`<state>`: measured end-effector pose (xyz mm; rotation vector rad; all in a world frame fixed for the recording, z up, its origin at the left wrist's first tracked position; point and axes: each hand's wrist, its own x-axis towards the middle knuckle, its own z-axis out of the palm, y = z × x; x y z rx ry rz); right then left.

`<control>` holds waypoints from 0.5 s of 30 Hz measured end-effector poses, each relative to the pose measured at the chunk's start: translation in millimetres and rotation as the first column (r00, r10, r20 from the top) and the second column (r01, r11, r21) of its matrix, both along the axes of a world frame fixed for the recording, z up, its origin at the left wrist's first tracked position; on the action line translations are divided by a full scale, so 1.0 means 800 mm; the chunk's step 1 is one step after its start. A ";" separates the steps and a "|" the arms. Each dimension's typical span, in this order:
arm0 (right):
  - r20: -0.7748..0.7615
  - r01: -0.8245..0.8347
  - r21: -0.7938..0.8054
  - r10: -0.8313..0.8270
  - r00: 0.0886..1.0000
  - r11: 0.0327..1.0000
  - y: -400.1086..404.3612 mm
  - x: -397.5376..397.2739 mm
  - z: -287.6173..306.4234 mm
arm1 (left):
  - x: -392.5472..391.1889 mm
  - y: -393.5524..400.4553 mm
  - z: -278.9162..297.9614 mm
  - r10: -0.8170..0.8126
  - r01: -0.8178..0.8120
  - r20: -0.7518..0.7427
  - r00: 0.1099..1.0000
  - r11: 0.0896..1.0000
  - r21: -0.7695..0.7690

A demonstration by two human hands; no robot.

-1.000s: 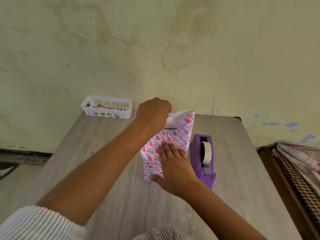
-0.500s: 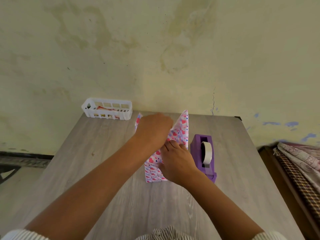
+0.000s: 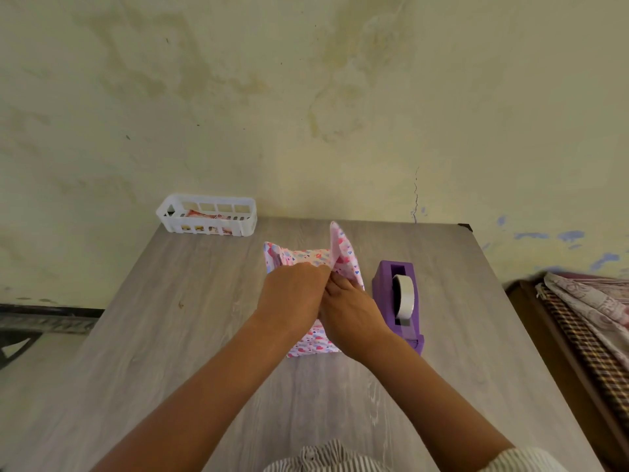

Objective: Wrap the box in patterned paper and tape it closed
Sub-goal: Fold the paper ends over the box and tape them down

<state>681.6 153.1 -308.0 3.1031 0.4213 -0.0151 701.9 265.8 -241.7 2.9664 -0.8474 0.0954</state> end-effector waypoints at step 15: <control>0.484 -0.063 0.100 0.007 0.875 0.993 -0.063 -0.057 -0.018 | -0.018 0.080 -0.117 -0.289 0.351 0.374 0.881 0.930 -0.108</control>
